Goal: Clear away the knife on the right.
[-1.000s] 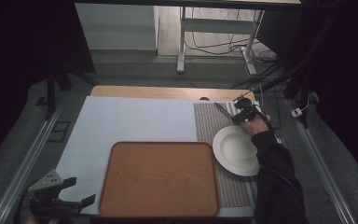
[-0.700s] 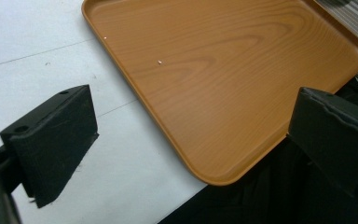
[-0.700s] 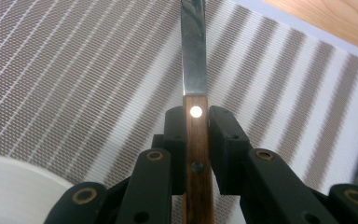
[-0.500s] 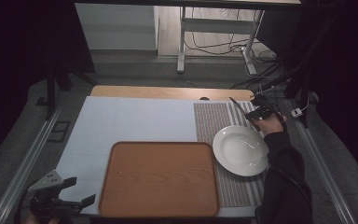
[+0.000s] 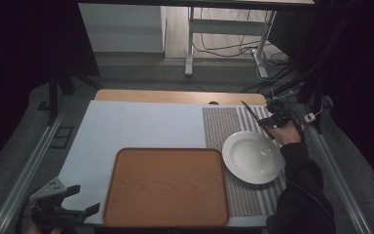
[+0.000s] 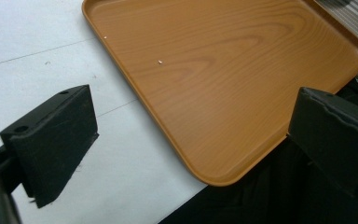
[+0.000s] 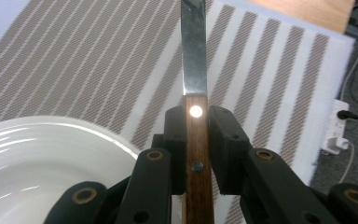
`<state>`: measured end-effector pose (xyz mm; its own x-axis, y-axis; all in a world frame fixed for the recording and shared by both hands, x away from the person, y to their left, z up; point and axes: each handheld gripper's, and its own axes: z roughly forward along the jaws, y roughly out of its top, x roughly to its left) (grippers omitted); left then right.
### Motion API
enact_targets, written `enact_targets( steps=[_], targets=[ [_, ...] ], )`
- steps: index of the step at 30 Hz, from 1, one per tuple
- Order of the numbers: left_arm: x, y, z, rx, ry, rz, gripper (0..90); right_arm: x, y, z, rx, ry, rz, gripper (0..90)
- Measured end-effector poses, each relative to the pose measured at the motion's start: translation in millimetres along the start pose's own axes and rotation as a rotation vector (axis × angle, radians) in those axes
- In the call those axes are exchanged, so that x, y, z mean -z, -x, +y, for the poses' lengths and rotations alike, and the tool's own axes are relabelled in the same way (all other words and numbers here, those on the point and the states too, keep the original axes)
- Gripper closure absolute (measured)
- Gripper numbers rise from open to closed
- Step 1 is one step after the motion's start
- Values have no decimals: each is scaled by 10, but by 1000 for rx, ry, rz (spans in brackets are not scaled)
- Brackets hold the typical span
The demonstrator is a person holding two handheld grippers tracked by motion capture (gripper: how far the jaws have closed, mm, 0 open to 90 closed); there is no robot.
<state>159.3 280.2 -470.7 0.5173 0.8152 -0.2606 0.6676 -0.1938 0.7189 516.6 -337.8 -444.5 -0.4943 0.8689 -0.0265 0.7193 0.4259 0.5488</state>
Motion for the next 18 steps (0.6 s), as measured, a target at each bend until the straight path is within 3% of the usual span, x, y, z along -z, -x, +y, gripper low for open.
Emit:
enact_targets(
  steps=[18],
  targets=[
    [0,3,0,0,1,3,11,160,-590,-184,100,33,78,777]
  ],
)
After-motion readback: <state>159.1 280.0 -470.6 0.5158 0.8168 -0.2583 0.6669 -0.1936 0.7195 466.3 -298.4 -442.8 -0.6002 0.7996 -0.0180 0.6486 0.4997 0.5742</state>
